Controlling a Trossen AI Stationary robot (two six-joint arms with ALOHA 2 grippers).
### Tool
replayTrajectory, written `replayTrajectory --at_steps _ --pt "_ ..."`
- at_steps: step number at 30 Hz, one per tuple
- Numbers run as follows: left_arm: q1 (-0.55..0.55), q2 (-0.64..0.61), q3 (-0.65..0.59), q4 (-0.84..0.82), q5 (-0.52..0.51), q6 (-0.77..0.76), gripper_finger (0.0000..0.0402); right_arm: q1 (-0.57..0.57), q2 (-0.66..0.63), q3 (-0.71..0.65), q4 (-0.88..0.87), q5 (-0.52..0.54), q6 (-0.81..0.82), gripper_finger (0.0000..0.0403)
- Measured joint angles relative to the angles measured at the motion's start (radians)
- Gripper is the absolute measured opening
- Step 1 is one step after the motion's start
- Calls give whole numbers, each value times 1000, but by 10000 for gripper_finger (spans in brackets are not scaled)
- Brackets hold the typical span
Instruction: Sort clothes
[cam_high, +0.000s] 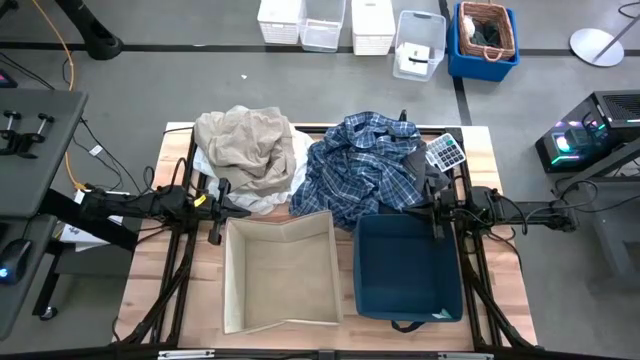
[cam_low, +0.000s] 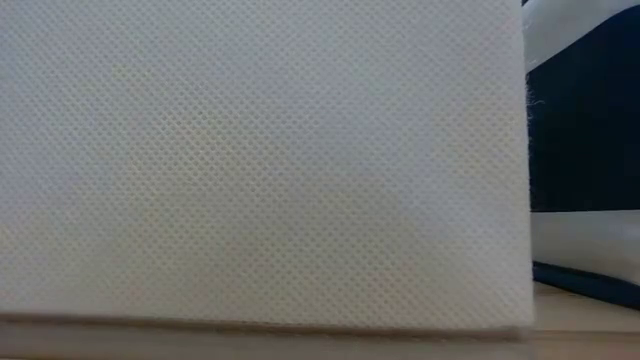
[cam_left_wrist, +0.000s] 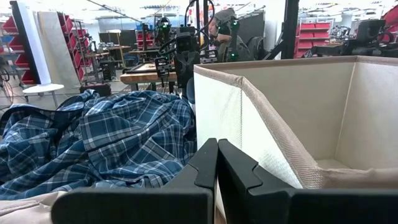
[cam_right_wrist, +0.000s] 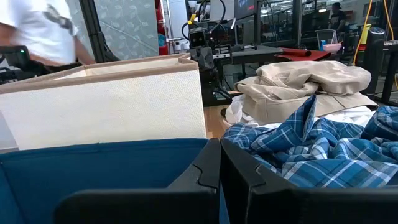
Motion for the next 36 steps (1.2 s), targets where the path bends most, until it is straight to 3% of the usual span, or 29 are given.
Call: replayTrajectory --at_steps 27,29,32,34,36 --pt "0 0 0 16 0 -12 0 0 0 0 0 0 0 0" --pt "-1 8 0 116 4 -101 0 0 0 0 0 0 0 0" --pt "-2 27 0 371 -48 -386 0 0 0 0 0 0 0 0" --pt "-2 67 1 545 -176 -490 0 0 0 0 0 0 0 0" --pt "8 139 37 680 -351 -482 0 0 0 0 0 0 0 0"
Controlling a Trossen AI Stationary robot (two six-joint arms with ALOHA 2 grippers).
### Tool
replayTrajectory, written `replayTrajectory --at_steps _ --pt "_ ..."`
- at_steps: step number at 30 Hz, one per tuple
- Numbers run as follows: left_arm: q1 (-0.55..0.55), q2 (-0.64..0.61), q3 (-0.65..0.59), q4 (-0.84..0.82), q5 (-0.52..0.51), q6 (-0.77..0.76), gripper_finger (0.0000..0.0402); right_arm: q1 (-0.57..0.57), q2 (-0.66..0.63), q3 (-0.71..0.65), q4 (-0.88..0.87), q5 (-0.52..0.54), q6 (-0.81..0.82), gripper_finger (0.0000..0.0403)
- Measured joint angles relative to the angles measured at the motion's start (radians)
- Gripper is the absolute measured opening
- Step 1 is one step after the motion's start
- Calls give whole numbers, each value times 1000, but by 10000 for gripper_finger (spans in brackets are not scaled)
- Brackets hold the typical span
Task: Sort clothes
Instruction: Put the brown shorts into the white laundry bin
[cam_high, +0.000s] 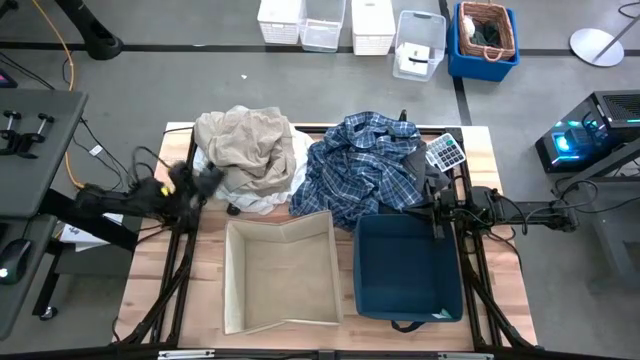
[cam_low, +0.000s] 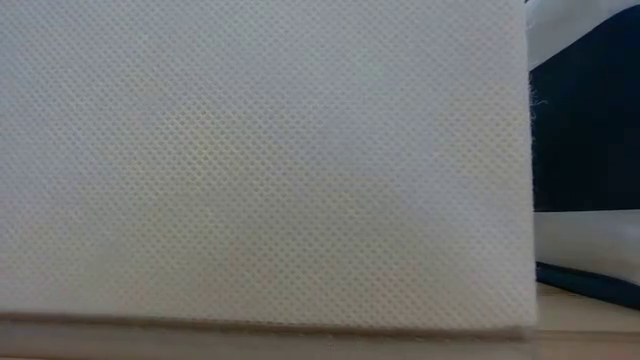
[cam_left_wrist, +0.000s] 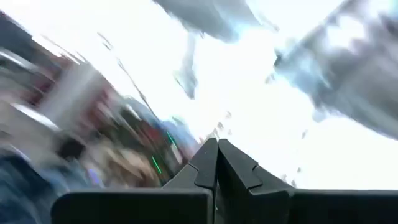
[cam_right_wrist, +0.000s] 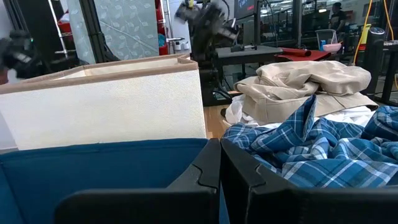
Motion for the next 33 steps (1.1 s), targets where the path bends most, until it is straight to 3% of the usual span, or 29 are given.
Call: replayTrajectory --at_steps 2,4,6,10,13,16,22,33 --pt "29 97 96 -1 -124 106 0 0 0 0 0 0 0 0" --pt "75 205 242 -154 -167 232 0 0 0 0 0 0 0 0" --pt "137 315 437 -464 -183 283 5 0 0 0 0 0 0 0" --pt "305 596 800 -1157 -226 246 37 0 0 0 0 0 0 0" --pt "425 787 961 -1449 -189 171 75 0 0 0 0 0 0 0" --pt "508 937 1073 -1583 -106 102 118 0 0 0 0 0 0 0" --pt "604 1173 1248 -1775 198 -9 184 0 0 0 0 0 0 0" --pt "711 1481 1322 -1966 233 -44 209 0 0 0 0 0 0 0"
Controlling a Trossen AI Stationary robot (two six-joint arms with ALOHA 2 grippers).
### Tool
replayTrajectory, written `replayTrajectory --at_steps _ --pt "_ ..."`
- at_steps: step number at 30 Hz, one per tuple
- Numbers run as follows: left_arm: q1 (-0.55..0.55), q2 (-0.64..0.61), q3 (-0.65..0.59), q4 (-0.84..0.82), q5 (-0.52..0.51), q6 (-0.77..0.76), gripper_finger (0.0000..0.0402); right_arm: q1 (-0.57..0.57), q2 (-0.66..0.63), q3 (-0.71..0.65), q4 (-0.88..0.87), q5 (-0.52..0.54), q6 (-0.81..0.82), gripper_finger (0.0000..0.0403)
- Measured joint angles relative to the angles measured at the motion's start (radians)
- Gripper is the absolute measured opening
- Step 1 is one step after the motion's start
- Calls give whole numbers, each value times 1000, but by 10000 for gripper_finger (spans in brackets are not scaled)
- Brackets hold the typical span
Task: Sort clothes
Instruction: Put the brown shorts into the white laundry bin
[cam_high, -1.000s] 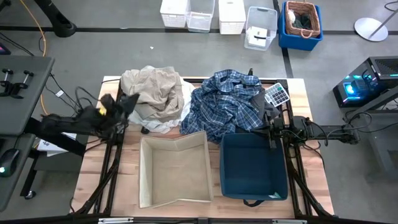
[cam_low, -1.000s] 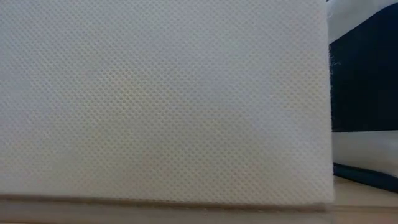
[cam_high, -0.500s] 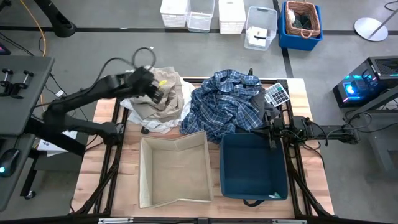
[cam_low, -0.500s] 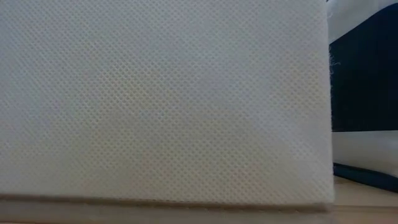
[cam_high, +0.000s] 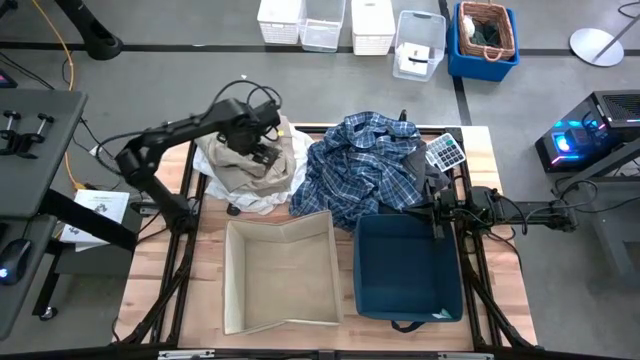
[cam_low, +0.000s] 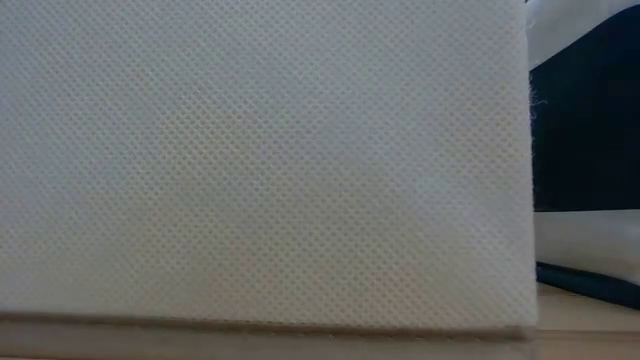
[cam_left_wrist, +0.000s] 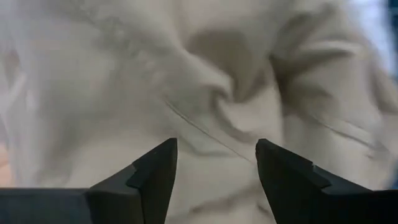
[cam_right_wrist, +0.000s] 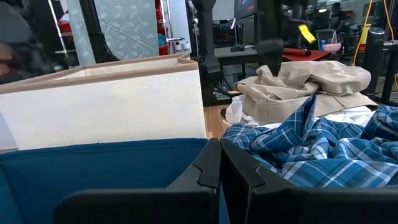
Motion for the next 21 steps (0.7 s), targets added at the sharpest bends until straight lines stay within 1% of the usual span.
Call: replayTrajectory --at_steps 4,8,12,14,16,17,18,20,21 --pt "49 99 -9 30 -7 42 209 0 0 0 0 0 0 0" --pt "95 218 -27 53 15 111 209 0 0 0 0 0 0 0" --pt "119 323 -64 93 34 175 209 0 0 0 0 0 0 0" --pt "121 358 -84 118 41 220 201 0 0 0 0 0 0 0" --pt "116 371 -92 135 46 241 173 0 0 0 0 0 0 0" --pt "110 374 -92 142 44 248 148 0 0 0 0 0 0 0" --pt "103 374 -93 150 39 259 118 0 0 0 0 0 0 0" --pt "93 358 -92 171 43 279 43 0 0 0 0 0 0 0" --pt "87 341 -88 185 37 286 24 0 0 0 0 0 0 0"
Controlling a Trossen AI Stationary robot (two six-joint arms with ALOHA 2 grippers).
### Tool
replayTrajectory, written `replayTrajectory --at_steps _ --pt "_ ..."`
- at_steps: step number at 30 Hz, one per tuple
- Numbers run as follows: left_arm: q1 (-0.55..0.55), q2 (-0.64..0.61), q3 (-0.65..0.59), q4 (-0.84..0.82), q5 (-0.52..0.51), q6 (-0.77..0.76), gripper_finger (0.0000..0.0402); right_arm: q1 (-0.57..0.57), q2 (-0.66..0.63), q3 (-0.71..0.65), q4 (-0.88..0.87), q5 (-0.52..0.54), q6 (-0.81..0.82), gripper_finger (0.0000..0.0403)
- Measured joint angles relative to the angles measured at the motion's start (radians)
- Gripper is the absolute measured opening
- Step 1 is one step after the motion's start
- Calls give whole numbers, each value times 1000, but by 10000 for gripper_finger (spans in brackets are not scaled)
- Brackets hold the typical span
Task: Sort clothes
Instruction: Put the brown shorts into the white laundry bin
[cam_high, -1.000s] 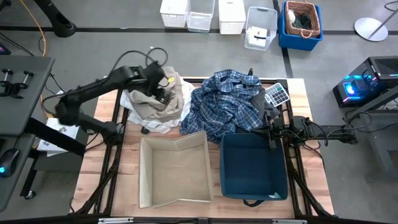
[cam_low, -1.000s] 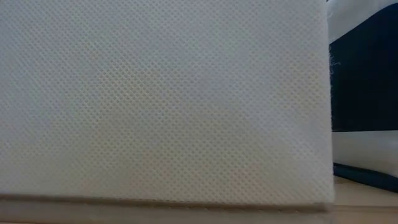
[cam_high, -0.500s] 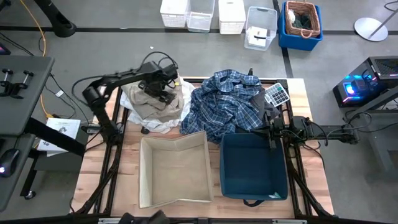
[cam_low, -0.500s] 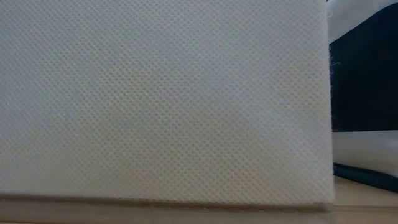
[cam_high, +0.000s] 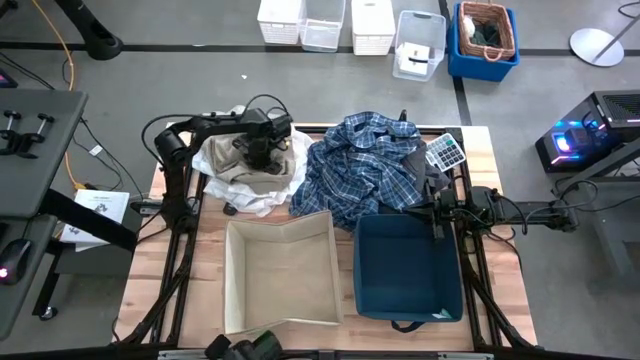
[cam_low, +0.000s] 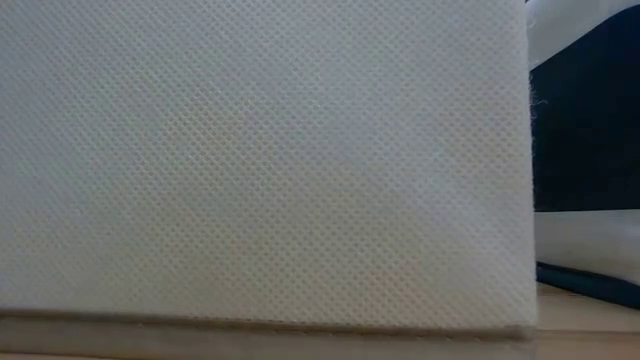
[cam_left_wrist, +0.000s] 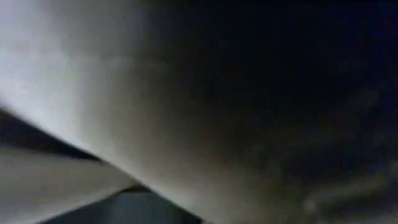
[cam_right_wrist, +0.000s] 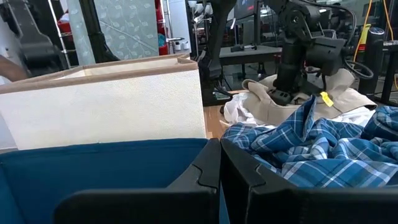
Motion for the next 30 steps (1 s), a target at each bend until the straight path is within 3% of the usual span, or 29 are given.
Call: replayTrajectory --at_steps 4,10,16,22,27,30 --pt "-22 -138 17 22 -13 6 8 0 0 0 0 0 0 0" --pt "-84 -496 83 11 -17 -46 3 0 0 0 0 0 0 0" --pt "-219 -797 222 33 -14 -128 2 0 0 0 0 0 0 0" --pt "-469 -948 414 367 21 -125 1 0 0 0 0 0 0 0" --pt "-696 -955 512 748 241 -6 1 0 0 0 0 0 0 0" --pt "-807 -941 544 825 341 37 1 0 0 0 0 0 0 0"
